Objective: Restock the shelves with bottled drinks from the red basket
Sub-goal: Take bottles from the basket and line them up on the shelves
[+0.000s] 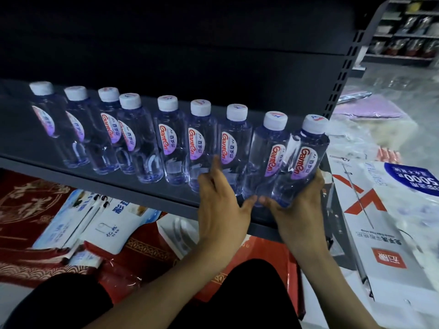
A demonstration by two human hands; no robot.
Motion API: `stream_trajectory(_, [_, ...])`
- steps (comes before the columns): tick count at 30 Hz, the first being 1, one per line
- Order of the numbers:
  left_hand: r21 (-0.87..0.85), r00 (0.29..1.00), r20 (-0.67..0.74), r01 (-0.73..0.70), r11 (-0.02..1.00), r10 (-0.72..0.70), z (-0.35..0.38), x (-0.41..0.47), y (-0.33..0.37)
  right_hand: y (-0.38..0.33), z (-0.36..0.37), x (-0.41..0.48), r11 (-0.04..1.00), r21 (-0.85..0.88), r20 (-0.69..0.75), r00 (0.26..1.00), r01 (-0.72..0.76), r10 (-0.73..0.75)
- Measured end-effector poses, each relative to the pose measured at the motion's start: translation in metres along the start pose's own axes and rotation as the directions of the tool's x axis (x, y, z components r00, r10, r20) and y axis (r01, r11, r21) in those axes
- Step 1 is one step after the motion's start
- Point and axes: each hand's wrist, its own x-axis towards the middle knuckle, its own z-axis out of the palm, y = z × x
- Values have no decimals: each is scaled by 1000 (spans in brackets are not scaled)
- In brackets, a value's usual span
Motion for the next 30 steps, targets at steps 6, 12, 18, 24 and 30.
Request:
stream_trajectory(6, [9, 999, -33, 11, 1000, -11, 14, 4, 5, 11, 1, 10, 998, 56, 2, 1000, -3, 3])
stream_trajectory(12, [5, 999, -46, 21, 1000, -20, 28, 11, 13, 15, -2, 20, 999, 37, -8, 999, -31, 32])
stream_trajectory(18, [-17, 998, -50, 27, 999, -28, 41, 19, 16, 23, -4, 36, 999, 7, -1, 999, -35, 35])
stream_trajectory(24, [-48, 999, -13, 40, 998, -41, 43, 24, 17, 19, -6, 35, 995, -33, -13, 995, -96, 95])
stream_trajectory(30, [-130, 997, 74, -16, 991, 26, 2, 13, 0, -45, 3, -18, 999, -41, -355, 934, 35, -47])
